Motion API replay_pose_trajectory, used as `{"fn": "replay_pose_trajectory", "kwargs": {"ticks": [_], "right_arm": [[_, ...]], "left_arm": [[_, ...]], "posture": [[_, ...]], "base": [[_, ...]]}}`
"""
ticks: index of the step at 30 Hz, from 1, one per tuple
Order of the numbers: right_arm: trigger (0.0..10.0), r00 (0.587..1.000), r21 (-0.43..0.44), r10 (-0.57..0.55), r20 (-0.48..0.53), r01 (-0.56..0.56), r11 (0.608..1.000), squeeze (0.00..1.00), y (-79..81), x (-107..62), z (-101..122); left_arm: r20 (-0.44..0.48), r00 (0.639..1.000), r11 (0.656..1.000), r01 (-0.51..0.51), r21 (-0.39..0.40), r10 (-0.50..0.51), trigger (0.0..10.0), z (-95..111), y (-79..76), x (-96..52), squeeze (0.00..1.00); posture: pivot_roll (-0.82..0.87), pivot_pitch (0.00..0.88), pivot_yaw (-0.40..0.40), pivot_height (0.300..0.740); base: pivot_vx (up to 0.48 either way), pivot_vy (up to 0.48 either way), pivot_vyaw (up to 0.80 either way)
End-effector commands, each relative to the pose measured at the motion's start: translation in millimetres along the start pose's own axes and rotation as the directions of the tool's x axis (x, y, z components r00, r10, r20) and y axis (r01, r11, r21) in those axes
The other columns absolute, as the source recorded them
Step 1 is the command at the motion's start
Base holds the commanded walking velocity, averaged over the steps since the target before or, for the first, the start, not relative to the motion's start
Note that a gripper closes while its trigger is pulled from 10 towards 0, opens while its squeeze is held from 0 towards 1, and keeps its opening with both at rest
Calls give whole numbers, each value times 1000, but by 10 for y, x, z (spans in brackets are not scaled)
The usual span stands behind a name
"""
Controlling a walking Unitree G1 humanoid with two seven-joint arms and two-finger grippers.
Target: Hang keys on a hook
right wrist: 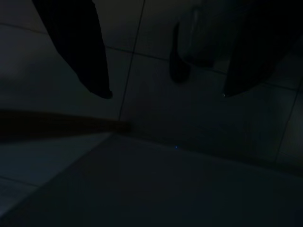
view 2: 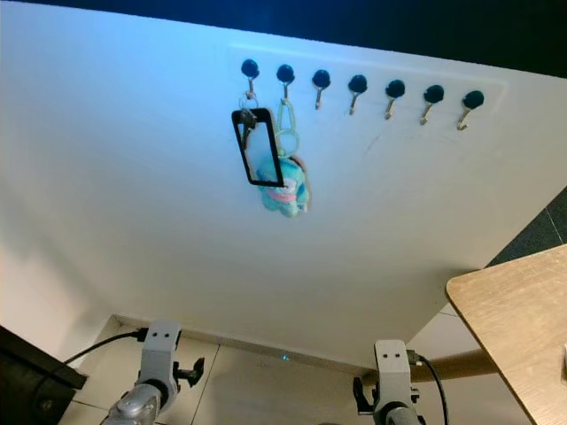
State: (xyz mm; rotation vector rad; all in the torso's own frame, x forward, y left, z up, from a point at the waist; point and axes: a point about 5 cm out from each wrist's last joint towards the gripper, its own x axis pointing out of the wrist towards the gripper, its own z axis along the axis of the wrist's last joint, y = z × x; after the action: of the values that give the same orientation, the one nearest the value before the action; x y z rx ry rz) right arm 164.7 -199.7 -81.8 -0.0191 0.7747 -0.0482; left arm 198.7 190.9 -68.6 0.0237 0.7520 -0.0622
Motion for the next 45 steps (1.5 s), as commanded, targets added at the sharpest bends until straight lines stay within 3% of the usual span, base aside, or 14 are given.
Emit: {"fn": "replay_pose_trajectory", "kwargs": {"ticks": [1, 12, 45], "right_arm": [[10000, 1000, 18, -11, -24, 12, 1000, 0, -38, -30, -72], [10000, 1000, 31, -6, -30, 7, 1000, 0, 2, -29, -84], [10000, 998, -36, 66, -23, -67, 997, 0, 133, -22, -78]], "left_arm": [[-10, 1000, 1000, 12, 7, -12, 10000, -14, -62, 9, 0], [-9, 1000, 1000, 15, 3, -15, 10000, -19, -94, 11, 0], [42, 999, 999, 27, -30, -25, 10000, 14, -36, -8, 0]], "posture": [[47, 45, -45, 740], [60, 44, -46, 740], [77, 36, -57, 740]], "base": [[0, 0, 0], [0, 0, 0], [0, 0, -794]]}}
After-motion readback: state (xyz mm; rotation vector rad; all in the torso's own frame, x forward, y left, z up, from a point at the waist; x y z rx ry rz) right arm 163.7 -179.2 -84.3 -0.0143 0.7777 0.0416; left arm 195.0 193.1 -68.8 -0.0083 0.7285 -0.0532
